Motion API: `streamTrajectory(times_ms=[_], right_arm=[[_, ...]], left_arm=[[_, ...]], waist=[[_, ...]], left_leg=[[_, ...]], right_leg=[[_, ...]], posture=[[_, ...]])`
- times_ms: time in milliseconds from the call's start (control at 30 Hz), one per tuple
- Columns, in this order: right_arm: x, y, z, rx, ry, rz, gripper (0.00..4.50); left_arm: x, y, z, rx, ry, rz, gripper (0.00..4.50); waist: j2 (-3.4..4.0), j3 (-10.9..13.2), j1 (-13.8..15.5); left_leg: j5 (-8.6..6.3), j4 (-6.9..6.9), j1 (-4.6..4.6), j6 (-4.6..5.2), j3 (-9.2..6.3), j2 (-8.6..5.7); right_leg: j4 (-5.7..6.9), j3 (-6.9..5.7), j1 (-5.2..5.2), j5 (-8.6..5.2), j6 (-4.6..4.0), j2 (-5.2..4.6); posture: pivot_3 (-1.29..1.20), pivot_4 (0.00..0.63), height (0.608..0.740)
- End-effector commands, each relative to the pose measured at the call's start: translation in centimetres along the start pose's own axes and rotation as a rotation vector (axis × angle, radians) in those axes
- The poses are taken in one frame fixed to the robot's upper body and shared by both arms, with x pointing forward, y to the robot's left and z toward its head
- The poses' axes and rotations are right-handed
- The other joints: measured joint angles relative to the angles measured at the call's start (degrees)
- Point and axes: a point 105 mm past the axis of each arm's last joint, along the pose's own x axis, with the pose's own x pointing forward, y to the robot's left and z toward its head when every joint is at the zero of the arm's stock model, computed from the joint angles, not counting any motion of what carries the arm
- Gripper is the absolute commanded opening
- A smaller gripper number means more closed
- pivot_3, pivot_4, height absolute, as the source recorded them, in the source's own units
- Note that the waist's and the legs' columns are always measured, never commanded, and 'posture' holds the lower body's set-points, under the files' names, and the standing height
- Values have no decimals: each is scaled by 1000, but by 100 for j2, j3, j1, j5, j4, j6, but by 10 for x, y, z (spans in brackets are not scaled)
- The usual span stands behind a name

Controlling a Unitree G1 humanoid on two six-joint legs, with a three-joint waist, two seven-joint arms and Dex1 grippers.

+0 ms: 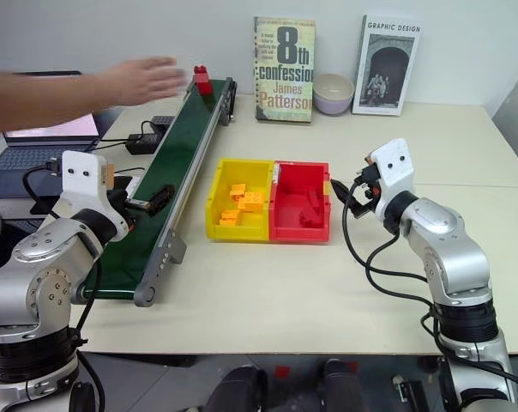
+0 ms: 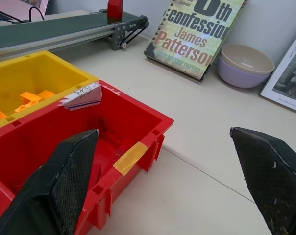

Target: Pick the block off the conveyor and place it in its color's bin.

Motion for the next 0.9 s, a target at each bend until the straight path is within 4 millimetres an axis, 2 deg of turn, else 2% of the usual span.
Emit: streamTrajectory(times_ms=[33,233,367,700,767,900], right_arm=[[-6,-4,18,-25,-66,-28,4500],[-7,-7,17,-47,-55,12,4500],[-6,4,27,-61,-92,141,4500],[-13,57,61,-25,-239,586,4500],[-22,76,66,-2,-261,722,4500],[-26,88,72,21,-283,781,4500]], left_arm=[[-3,-2,12,32,-38,-12,4457],[-8,-1,11,42,-44,-2,4457],[-15,-1,13,-45,-99,23,4457],[-15,4,6,-73,-119,97,4457],[-14,7,5,-94,-128,110,4457],[-13,11,1,-100,-119,135,4457]], waist=[[0,0,0],[0,0,0],[0,0,-1],[-1,0,0],[-1,0,0],[-1,0,2]], left_leg=[[0,0,0,0,0,0],[0,0,0,0,1,0],[0,0,0,0,1,0],[0,2,2,0,-5,3],[0,2,1,0,-5,2],[0,1,0,0,-8,3]], right_leg=[[0,0,0,0,0,0],[0,0,0,0,0,0],[-1,0,0,0,0,0],[1,-2,3,0,0,2],[-1,-2,3,0,0,1],[-2,-3,3,0,0,-2]], posture=[[0,150,740],[0,150,740],[0,150,740],[0,150,740],[0,150,740],[0,150,740]])
